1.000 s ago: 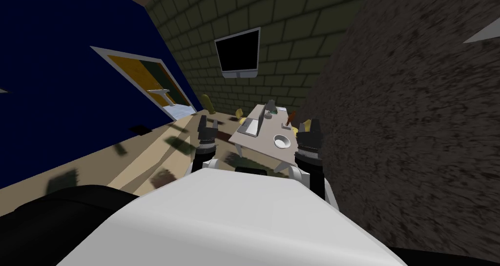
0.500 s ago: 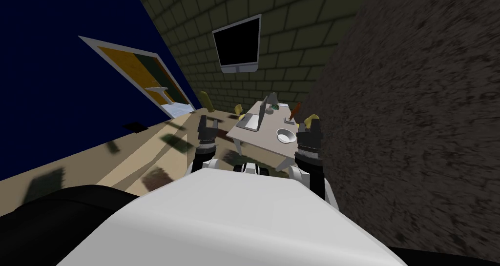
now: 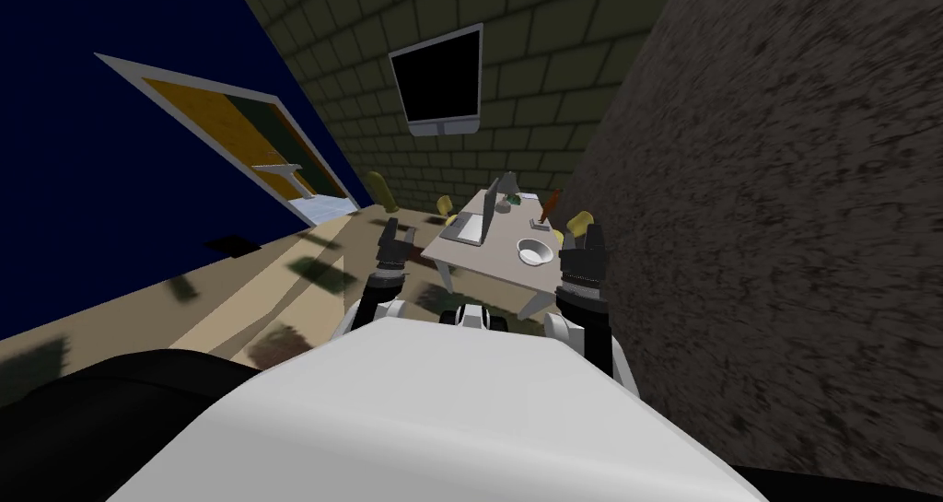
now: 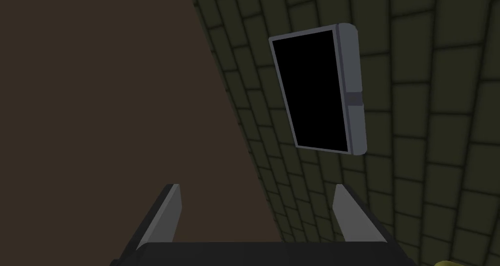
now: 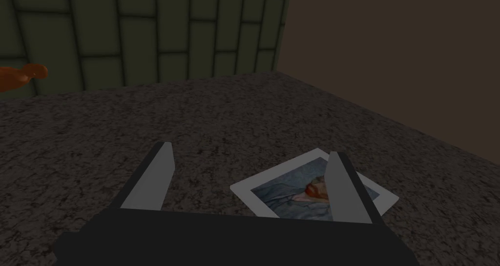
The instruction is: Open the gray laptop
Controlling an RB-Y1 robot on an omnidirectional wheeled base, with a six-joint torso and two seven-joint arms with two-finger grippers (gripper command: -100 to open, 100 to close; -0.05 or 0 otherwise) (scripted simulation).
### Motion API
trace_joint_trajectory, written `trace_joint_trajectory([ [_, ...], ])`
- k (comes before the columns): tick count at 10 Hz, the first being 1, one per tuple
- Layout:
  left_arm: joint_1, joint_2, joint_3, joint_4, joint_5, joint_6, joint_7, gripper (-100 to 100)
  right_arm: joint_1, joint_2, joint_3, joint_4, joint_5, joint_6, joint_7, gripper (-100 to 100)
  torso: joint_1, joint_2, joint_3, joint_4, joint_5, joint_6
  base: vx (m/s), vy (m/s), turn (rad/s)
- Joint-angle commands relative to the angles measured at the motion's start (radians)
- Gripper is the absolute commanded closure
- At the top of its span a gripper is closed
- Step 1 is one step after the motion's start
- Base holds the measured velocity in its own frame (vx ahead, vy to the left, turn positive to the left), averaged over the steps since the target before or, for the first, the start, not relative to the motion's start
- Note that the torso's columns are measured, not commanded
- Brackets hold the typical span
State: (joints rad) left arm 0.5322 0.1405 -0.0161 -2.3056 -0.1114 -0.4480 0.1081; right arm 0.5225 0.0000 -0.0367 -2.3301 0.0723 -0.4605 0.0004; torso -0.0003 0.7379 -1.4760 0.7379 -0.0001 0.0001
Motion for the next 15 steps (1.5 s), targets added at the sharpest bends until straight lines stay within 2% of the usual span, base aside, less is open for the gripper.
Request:
trace_joint_trajectory([
  [1,-0.014,0.072,0.013,-0.007,0.007,0.077,0.026,-100,0.000,0.000,0.000,0.000,0.000,0.000,0.000,0,0.000,0.000,0.000,0.000,0.000,0.000,-0.012,-0.027,-0.154],
  [2,-0.014,0.072,0.013,-0.007,0.007,0.088,0.026,-100,0.000,0.000,0.000,0.000,0.000,0.000,0.000,0,0.000,0.000,0.000,0.000,0.000,0.000,-0.005,-0.018,-0.039],
  [4,-0.028,0.123,0.028,-0.016,0.015,0.154,0.051,-100,0.000,0.000,0.000,0.000,0.000,0.000,0.000,0,0.001,0.000,0.000,0.000,0.000,0.000,-0.006,-0.021,-0.156],
  [5,-0.028,0.123,0.028,-0.016,0.015,0.166,0.051,-100,0.000,0.000,0.000,0.000,0.000,0.000,0.000,0,0.000,0.000,0.000,0.000,0.000,0.000,-0.003,-0.016,-0.046],
  [7,-0.043,0.172,0.044,-0.028,0.024,0.234,0.078,-100,0.000,0.000,0.000,0.000,0.000,0.000,0.000,0,0.000,0.000,0.000,0.000,0.000,0.000,-0.004,-0.023,-0.157],
  [8,-0.043,0.172,0.044,-0.028,0.024,0.254,0.078,-100,0.000,0.000,0.000,0.000,0.000,0.000,0.000,0,0.000,0.000,0.000,0.000,0.000,0.000,-0.005,-0.022,-0.070],
  [9,-0.050,0.196,0.053,-0.034,0.028,0.287,0.093,-100,0.000,0.000,0.000,0.000,0.000,0.000,0.000,0,0.000,0.000,0.000,0.000,0.000,0.000,-0.004,-0.024,-0.133],
  [10,-0.050,0.196,0.053,-0.034,0.028,0.300,0.093,-100,0.000,0.000,0.000,0.000,0.000,0.000,0.000,0,0.000,0.000,0.000,0.000,0.000,0.000,-0.002,-0.018,-0.067],
  [11,-0.058,0.221,0.062,-0.041,0.033,0.334,0.108,-100,0.000,0.000,0.000,0.000,0.000,0.000,0.000,0,0.001,0.000,0.000,0.000,0.000,0.000,-0.001,-0.022,-0.123],
  [12,-0.058,0.221,0.062,-0.041,0.033,0.348,0.108,-100,0.000,0.000,0.000,0.000,0.000,0.000,0.000,0,0.000,0.000,0.000,0.000,0.000,0.000,-0.003,-0.017,-0.089],
  [13,-0.067,0.246,0.072,-0.048,0.038,0.383,0.124,-100,0.000,0.000,0.000,0.000,0.000,0.000,0.000,0,0.001,0.000,0.000,0.000,0.000,0.000,-0.005,-0.023,-0.152],
  [14,-0.067,0.246,0.072,-0.048,0.038,0.398,0.124,-100,0.000,0.000,0.000,0.000,0.000,0.000,0.000,0,0.000,0.000,0.000,0.000,0.000,0.000,-0.004,-0.017,-0.081],
  [15,-0.075,0.271,0.081,-0.055,0.043,0.435,0.140,-100,0.000,0.000,0.000,0.000,0.000,0.000,0.000,0,0.000,0.000,0.000,0.000,0.000,0.000,-0.001,-0.020,-0.133],
])
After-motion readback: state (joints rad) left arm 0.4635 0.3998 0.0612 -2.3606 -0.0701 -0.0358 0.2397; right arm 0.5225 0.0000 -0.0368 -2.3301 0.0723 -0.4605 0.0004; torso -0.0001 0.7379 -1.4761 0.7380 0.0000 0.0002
